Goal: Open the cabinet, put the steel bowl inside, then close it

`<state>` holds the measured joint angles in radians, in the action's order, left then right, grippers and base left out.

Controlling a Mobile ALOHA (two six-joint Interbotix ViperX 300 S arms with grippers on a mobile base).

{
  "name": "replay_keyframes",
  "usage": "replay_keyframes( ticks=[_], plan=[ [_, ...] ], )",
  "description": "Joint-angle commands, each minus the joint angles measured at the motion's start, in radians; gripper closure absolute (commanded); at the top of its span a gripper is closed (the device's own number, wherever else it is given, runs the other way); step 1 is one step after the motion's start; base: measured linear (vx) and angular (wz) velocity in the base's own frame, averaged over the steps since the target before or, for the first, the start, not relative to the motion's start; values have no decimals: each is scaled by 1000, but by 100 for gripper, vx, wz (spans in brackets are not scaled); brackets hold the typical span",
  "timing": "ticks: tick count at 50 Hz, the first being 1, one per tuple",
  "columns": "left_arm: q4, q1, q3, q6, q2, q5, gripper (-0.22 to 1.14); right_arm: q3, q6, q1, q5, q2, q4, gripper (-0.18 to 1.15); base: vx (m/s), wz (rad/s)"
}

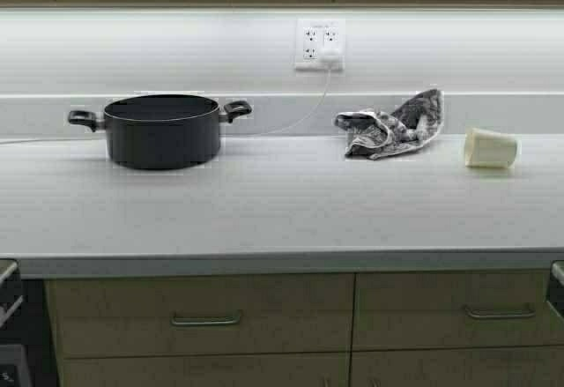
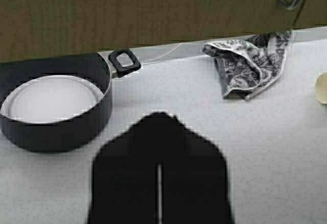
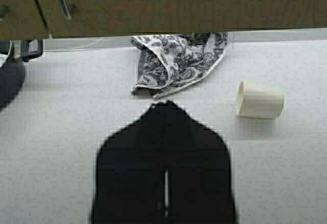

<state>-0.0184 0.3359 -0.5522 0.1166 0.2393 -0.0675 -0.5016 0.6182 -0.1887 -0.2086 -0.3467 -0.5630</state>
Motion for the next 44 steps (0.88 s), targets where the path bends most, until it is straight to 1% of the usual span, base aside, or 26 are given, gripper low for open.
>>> replay_keyframes(
  ticks=[1, 44],
  plan=[
    [0, 2, 9, -2, 9, -9, 87, 9, -5, -2, 5, -17, -2, 91, 0, 0],
    [0, 2, 8, -2, 8, -9, 87, -2, -8, -2, 5, -18, -2, 91, 0, 0]
  ],
)
